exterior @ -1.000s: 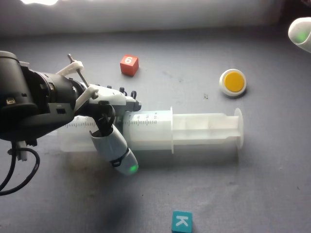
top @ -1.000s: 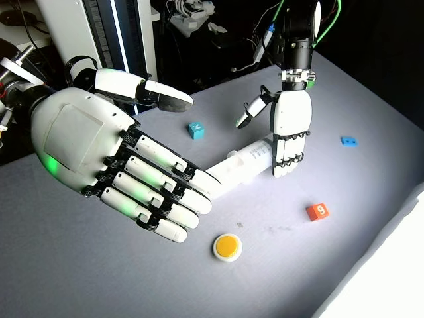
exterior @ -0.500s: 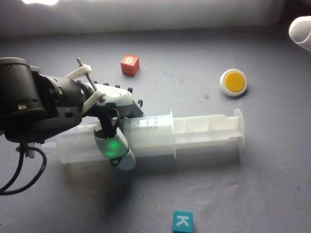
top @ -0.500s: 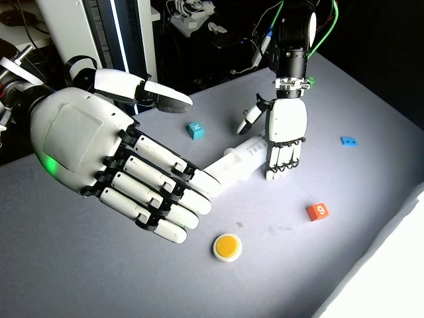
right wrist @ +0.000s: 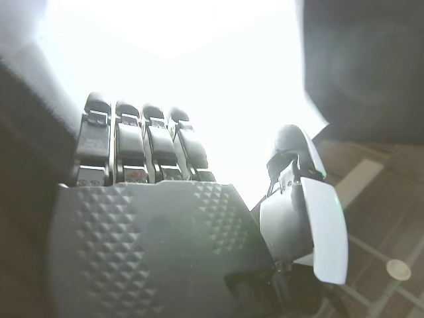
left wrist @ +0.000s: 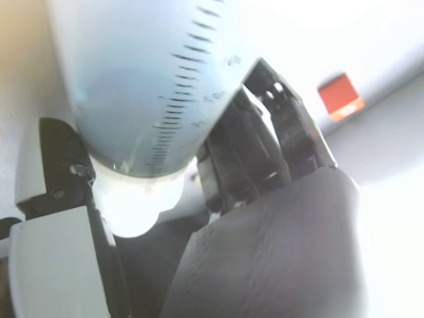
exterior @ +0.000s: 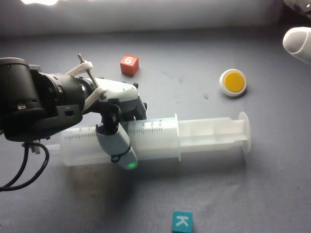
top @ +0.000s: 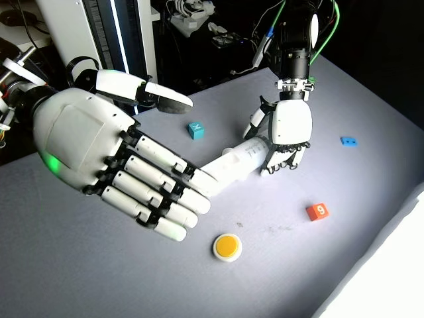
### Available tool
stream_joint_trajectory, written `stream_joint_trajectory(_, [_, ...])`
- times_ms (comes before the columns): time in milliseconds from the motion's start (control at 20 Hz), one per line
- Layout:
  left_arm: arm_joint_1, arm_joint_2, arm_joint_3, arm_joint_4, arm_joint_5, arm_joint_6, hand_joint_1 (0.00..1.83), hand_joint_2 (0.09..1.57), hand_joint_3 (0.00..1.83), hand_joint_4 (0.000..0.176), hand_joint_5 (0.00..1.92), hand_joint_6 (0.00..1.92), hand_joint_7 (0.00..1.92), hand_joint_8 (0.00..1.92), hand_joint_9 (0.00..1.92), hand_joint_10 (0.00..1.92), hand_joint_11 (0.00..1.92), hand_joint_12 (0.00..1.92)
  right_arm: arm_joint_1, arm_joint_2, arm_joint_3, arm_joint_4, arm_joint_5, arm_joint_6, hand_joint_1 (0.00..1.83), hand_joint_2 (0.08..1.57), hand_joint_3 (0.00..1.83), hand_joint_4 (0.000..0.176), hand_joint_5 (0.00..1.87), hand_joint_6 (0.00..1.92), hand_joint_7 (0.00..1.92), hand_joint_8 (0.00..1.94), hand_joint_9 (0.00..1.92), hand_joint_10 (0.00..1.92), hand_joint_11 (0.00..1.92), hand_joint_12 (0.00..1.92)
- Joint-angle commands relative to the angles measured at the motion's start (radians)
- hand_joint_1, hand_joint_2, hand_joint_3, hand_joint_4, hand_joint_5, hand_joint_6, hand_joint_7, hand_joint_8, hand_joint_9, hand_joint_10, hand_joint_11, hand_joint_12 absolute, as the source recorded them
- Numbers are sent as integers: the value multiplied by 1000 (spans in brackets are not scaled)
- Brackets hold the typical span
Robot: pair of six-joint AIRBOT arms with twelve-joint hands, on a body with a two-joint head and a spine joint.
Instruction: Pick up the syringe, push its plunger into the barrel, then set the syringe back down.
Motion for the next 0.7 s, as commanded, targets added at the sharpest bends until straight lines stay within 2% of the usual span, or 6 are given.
stream_joint_trajectory(0, [3, -1, -7, -13, 5, 1, 1367, 1072, 6, 0, 953, 812, 1156, 811, 1021, 1052, 622, 1331, 0, 0, 2, -25, 119, 8, 0, 1208, 0, 0, 7, 0, 0, 0, 0, 0, 3, 1])
stream_joint_trajectory(200, [-25, 40, -27, -15, -5, 1, 1381, 1102, 1, 0, 878, 897, 1082, 909, 947, 1196, 581, 1345, -21, -8, -21, -61, 152, 9, 0, 1202, 0, 0, 3, 1, 0, 0, 0, 0, 0, 0])
stream_joint_trajectory(300, [-52, 76, -45, -19, -14, 1, 1285, 1077, 0, 0, 967, 819, 1162, 896, 1104, 835, 586, 1360, -27, -4, -54, -80, 193, 9, 0, 1201, 0, 0, 0, 0, 0, 0, 0, 0, 0, 0])
stream_joint_trajectory(350, [-69, 90, -52, -30, -17, 1, 1381, 1086, 0, 0, 910, 938, 1126, 786, 981, 1129, 687, 1307, -25, -3, -67, -81, 194, 3, 0, 1210, 1, 0, 41, 15, 18, 6, 0, 0, 9, 4])
stream_joint_trajectory(550, [-142, 164, -83, -77, -22, 0, 1382, 1097, 1, 0, 899, 965, 1060, 905, 963, 1161, 719, 1288, 12, -3, -109, -55, 151, -71, 0, 1205, 0, 0, 0, 0, 0, 0, 0, 0, 0, 0])
stream_joint_trajectory(650, [-163, 196, -99, -92, -41, 0, 1374, 1120, 1, 0, 852, 1101, 1019, 935, 909, 1217, 677, 1295, 21, 0, -129, -53, 178, -91, 0, 1201, 0, 0, 8, 3, 0, 0, 0, 0, 0, 0])
